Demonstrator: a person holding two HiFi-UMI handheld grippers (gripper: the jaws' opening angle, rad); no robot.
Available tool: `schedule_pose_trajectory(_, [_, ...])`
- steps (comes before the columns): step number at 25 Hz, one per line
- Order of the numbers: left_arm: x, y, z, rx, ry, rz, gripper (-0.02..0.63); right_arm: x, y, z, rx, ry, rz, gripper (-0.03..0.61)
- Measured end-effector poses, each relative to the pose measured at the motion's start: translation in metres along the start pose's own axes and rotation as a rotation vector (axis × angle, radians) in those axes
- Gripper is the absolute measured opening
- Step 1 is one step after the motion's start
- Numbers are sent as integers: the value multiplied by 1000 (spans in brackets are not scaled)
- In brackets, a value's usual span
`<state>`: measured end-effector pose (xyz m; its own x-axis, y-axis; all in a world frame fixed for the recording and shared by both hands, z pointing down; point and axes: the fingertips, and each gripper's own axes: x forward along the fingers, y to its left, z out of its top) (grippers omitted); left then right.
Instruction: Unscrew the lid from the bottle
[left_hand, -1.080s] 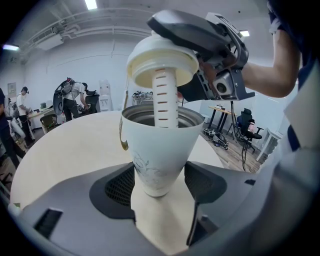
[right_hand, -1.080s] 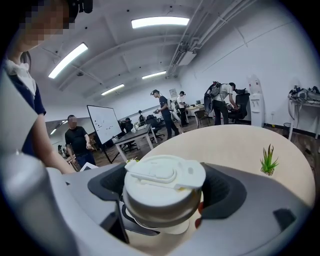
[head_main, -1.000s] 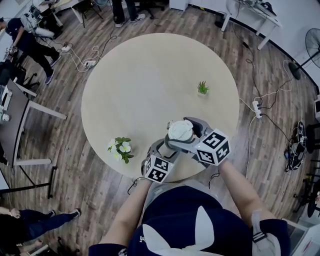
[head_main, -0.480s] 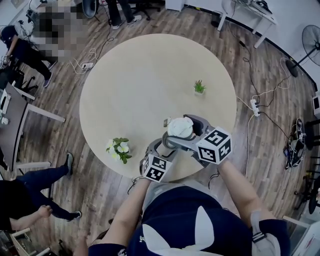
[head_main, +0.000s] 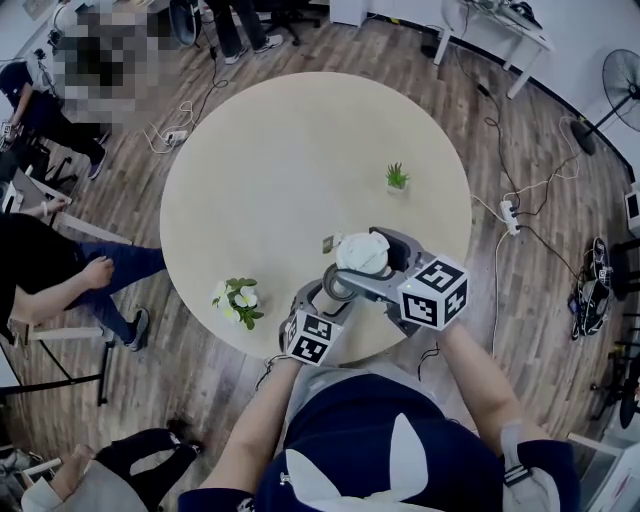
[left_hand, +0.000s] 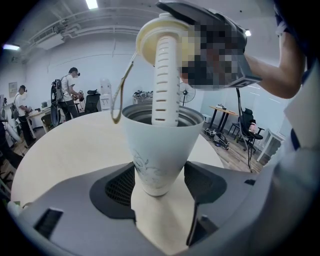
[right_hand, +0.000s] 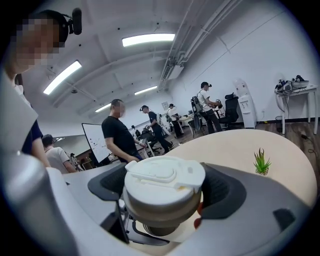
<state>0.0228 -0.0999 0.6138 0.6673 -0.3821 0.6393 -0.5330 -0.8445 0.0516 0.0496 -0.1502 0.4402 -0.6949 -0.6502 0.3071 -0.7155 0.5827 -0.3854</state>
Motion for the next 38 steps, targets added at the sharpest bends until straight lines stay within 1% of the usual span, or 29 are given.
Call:
schedule_pose_trajectory(4, [-2,-1,3,2,5,2,320,-7,0,9,31,-33,5,456])
schedule_pose_trajectory(11, [0,-1,1,-1,12,2,319,-17,-8,19,113,-97,17,456])
schedule_pose_trajectory(17, [0,0,1,-2,14,4,318,-26,-11,29,142,-140,5,456])
schedule_pose_trajectory(23, [-1,0,-1,-2,15,6,318,-33,-10,35,181,-189,11,456])
schedule_pose_trajectory(38, [0,0,-1,0,17,10,314,-46,-10,42,197,-232,9,456])
